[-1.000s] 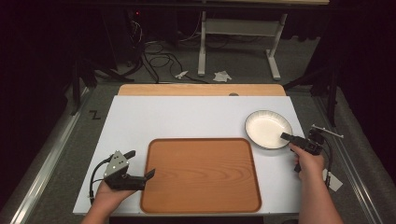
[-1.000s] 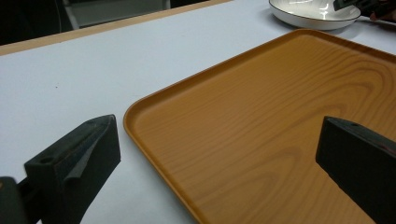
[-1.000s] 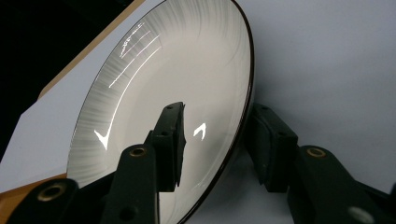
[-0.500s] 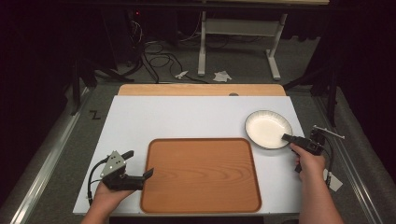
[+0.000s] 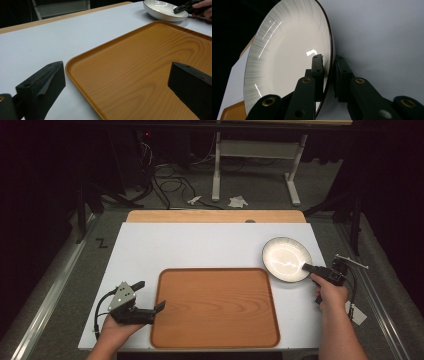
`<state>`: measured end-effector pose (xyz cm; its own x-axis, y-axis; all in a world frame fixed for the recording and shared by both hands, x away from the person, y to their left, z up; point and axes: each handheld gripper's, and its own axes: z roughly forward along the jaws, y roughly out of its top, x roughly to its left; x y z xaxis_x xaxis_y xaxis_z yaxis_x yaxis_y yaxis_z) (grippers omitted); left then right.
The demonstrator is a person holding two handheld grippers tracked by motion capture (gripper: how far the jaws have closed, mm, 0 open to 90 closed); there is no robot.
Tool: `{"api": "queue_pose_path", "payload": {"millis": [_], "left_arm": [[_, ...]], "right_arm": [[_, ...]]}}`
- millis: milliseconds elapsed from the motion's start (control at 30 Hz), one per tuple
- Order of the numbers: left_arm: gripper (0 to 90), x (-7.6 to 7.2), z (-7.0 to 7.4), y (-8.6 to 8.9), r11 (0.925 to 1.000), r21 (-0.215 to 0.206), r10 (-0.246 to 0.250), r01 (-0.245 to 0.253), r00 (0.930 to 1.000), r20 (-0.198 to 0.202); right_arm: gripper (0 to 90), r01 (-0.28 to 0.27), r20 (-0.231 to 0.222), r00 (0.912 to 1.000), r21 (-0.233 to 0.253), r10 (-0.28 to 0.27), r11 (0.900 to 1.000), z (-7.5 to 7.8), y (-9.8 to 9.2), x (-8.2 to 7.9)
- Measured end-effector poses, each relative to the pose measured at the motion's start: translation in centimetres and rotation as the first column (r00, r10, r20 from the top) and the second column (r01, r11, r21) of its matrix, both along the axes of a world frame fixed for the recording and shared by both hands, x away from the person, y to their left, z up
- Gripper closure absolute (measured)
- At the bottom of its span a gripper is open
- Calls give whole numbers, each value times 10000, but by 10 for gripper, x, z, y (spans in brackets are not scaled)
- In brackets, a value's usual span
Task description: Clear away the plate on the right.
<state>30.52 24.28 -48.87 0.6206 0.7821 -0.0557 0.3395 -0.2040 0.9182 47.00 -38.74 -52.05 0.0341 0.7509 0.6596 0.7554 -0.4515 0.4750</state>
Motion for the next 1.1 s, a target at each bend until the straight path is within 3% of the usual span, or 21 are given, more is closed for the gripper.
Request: {"api": "queue_pose_path", "payload": {"millis": [167, 300, 533, 633, 767, 1100], "left_arm": [[21, 0, -1, -3, 9999, 105, -3, 3, 10000, -41], [21, -1, 1, -3, 10000, 20, -46, 46, 10000, 69], [22, 0, 1, -2, 10000, 27, 1, -1, 10000, 42], [22, -1, 2, -1, 10000, -19, 50, -50, 10000, 76], [22, 0, 2, 1, 9999, -96, 123, -122, 9999, 94], [5, 0, 2, 3, 9997, -92, 234, -232, 9995, 222]], "right_arm": [[841, 54, 110, 9999, 349, -58, 9994, 0, -1, 0], [843, -1, 252, 9997, 157, -3, 9999, 2, 1, 1], [856, 49, 261, 9996, 673, -67, 9977, 2, -1, 1], [857, 149, 307, 9994, 558, -166, 9983, 4, -3, -1], [854, 268, 295, 9991, 784, -292, 9966, 3, -11, -3], [853, 388, 533, 9977, 537, -416, 9978, 9, -14, -9]]}}
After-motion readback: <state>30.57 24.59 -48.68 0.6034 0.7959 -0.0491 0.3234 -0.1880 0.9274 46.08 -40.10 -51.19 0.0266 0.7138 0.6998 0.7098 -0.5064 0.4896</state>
